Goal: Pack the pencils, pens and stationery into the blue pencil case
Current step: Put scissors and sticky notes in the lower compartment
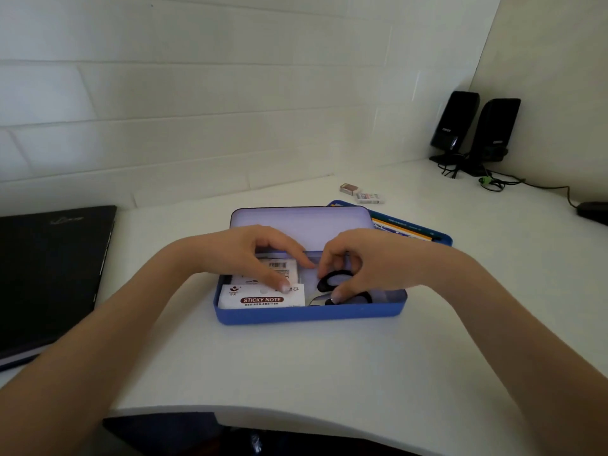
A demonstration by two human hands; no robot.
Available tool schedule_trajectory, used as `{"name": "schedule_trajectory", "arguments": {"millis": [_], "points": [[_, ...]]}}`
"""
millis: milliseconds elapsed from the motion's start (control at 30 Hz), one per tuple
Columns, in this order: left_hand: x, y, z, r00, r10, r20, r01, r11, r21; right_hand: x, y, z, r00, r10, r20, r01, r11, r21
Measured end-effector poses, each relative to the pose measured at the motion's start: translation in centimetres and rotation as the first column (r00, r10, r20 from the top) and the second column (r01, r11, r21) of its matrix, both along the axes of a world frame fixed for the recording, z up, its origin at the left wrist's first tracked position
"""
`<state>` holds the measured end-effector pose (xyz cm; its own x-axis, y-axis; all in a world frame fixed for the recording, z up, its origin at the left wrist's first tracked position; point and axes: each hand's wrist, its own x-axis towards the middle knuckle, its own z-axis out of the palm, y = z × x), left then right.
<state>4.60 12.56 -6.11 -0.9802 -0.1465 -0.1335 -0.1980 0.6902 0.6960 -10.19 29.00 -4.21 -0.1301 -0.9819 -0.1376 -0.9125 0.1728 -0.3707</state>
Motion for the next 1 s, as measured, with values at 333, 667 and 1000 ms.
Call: {"name": "schedule_trajectory", "arguments": {"millis": [333,667,1000], "points": [[-0.2,0.0,-0.4,0.999,0.020,-0.043,-0.020,1.000,-0.005,-0.2,0.3,-0.2,0.999,0.016,0.033,-0.015,1.000,-0.021],[-0.3,-0.1,-0.5,0.998,0.060,-0.006,-0.060,0.998,-0.008,-0.1,-0.2,-0.6,0.999,0.037,0.015,-0.035,0.993,-0.111],[0.2,0.4,-0.2,0.998,0.041,-0.056,-0.038,0.998,0.049,-3.3,-0.4,-0.8,0.981,-0.099,0.165,0.162,0.891,-0.424]]}}
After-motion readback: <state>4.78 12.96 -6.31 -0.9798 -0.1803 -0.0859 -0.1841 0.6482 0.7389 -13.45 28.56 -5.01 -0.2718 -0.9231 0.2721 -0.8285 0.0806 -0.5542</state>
